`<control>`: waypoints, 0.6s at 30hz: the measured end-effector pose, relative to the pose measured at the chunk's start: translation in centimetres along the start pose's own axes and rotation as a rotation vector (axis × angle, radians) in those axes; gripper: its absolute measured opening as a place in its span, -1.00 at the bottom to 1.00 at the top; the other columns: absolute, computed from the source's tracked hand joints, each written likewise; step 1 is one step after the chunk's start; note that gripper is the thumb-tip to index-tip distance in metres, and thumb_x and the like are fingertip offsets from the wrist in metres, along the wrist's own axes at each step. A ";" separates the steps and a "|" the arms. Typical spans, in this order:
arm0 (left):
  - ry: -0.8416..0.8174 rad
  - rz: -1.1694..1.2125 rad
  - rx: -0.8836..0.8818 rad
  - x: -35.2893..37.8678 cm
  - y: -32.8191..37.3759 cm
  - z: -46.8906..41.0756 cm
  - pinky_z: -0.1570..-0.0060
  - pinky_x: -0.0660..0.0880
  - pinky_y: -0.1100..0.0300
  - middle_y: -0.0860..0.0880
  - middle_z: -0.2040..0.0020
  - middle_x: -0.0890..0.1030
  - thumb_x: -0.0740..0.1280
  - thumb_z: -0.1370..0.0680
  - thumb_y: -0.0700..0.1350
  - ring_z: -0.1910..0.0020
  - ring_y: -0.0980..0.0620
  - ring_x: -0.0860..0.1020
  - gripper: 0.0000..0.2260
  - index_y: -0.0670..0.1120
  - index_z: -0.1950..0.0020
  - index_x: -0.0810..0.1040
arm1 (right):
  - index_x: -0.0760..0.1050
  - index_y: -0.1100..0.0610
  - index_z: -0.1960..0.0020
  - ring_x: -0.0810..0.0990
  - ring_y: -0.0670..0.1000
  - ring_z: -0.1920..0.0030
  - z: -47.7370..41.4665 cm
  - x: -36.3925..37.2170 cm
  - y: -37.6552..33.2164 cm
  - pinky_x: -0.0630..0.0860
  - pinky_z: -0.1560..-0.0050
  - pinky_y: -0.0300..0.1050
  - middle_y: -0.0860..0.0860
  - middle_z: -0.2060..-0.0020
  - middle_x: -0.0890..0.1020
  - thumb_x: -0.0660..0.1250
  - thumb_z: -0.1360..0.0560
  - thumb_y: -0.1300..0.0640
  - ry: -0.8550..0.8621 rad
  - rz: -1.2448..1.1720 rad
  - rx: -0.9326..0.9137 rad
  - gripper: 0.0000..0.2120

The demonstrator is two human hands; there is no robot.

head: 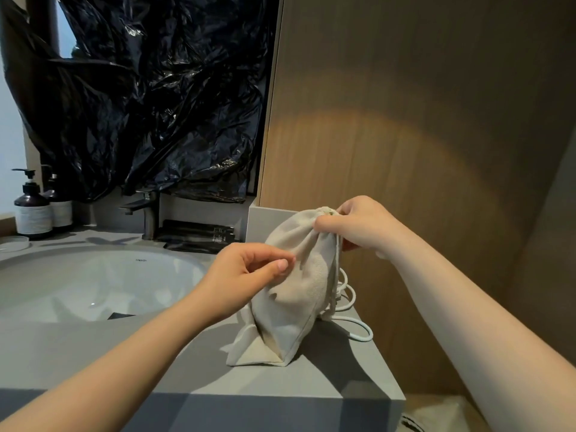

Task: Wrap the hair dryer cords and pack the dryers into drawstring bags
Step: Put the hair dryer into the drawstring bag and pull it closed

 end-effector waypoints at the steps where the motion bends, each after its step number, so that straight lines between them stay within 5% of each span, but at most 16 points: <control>1: 0.027 -0.017 -0.004 -0.4 -0.1 0.1 -0.07 0.60 0.12 -0.03 0.09 0.73 0.37 -0.54 -0.25 0.03 0.01 0.68 -0.85 -0.13 -0.06 0.69 | 0.47 0.16 0.31 0.40 0.04 0.34 0.3 -0.3 0.0 0.37 0.31 -0.05 0.08 0.38 0.41 0.41 -0.22 -0.06 0.039 0.028 -0.031 -0.71; 6: 0.051 -0.167 -0.007 -0.8 0.5 0.2 -0.09 0.60 0.02 0.07 0.13 0.73 0.39 -0.53 -0.19 0.07 0.13 0.67 -0.88 -0.04 0.01 0.71 | 0.43 0.22 0.37 0.22 -0.02 0.47 3.0 -5.0 0.5 0.14 0.42 -0.11 0.05 0.48 0.28 0.38 -0.33 0.10 0.296 -0.028 -0.169 -0.77; 10: 0.047 -0.222 0.031 1.3 2.8 0.0 -0.04 0.60 0.05 0.13 0.16 0.72 0.38 -0.54 -0.18 0.11 0.18 0.66 -0.87 0.00 0.06 0.71 | 0.47 0.41 0.17 0.33 0.05 0.37 5.1 -8.5 1.8 0.27 0.35 -0.07 0.12 0.39 0.38 0.33 -0.38 0.02 0.348 -0.030 -0.222 -0.61; 13: 0.016 -0.232 0.052 3.8 4.2 -0.1 0.00 0.60 0.08 0.13 0.20 0.71 0.37 -0.54 -0.18 0.14 0.17 0.66 -0.86 0.01 0.08 0.71 | 0.50 0.37 0.12 0.39 0.07 0.32 7.1 -11.1 3.2 0.33 0.31 -0.05 0.29 0.30 0.48 0.31 -0.43 0.02 0.415 -0.050 -0.221 -0.64; 18: -0.065 -0.217 0.070 9.2 6.2 0.1 0.09 0.57 0.29 0.09 0.16 0.72 0.38 -0.54 -0.15 0.16 0.20 0.66 -0.89 -0.02 0.03 0.70 | 0.58 0.25 0.16 0.49 0.09 0.27 10.8 -15.4 6.1 0.40 0.27 -0.05 0.22 0.22 0.61 0.31 -0.49 0.06 0.449 0.001 -0.211 -0.76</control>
Point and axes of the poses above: each hand's wrist, its own z-axis away from the middle knuckle, its own x-axis out of the palm, y = z × x, the point moved 6 cm from there along -z, towards the middle knuckle
